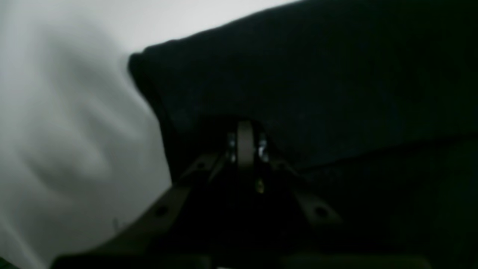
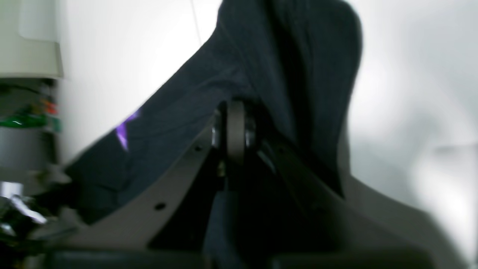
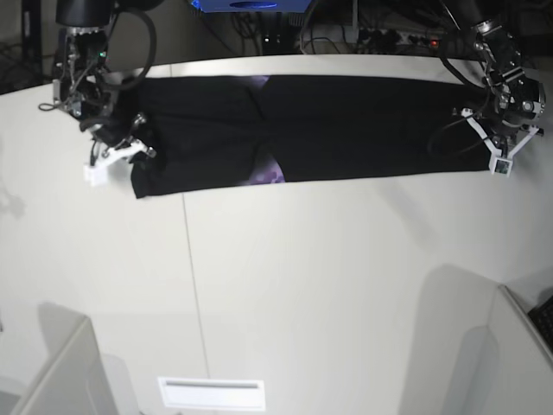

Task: Fold the T-shirt properly
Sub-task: 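Grasp the ends of the folded strip with both grippers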

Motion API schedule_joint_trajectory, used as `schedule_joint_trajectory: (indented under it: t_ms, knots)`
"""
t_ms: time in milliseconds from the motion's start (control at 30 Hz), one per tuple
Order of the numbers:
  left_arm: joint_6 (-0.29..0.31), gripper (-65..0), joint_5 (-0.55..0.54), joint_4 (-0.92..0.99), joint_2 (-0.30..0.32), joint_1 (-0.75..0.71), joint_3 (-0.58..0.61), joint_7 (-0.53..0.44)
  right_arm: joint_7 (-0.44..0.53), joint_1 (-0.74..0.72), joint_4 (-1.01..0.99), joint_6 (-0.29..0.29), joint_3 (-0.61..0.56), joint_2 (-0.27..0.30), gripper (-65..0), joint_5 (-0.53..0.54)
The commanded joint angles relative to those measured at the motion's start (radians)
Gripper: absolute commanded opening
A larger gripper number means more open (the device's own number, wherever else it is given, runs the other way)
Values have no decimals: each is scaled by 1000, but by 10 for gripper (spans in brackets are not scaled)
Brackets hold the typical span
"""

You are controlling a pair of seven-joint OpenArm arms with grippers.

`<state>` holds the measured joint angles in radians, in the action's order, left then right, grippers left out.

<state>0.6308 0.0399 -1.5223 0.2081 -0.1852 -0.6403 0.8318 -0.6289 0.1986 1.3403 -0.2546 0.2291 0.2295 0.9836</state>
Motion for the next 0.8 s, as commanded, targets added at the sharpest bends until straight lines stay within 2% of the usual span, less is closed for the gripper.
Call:
schedule_joint_trajectory:
  t_ms: [0, 100, 233, 400, 600, 700, 767]
  knots:
    - [-4, -650, -4, 36, -5, 14, 27, 28, -7, -12, 0, 31, 5, 9, -650, -58]
    - [-27, -650, -4, 75, -3, 66, 44, 25, -7, -47, 0, 41, 5, 8, -650, -99]
    - [-27, -650, -2, 65, -6, 123, 47, 30, -9, -89, -8, 110, 5, 15, -650, -104]
    - [-22, -650, -5, -36, -3, 169, 37, 126, -13, -87, 66, 110, 5, 15, -650, -98]
    - [-21, -650, -10, -191, -3, 160, 37, 139, -15, -64, 229, 108, -6, -5, -650, -96]
    - [-21, -650, -91, -261, -3, 132, -9, 140, -47, -40, 338, 108, -4, -17, -650, -96]
    - [-21, -650, -211, -287, -2, 105, -95, 140, -78, -26, 420, 108, -6, -28, -650, -96]
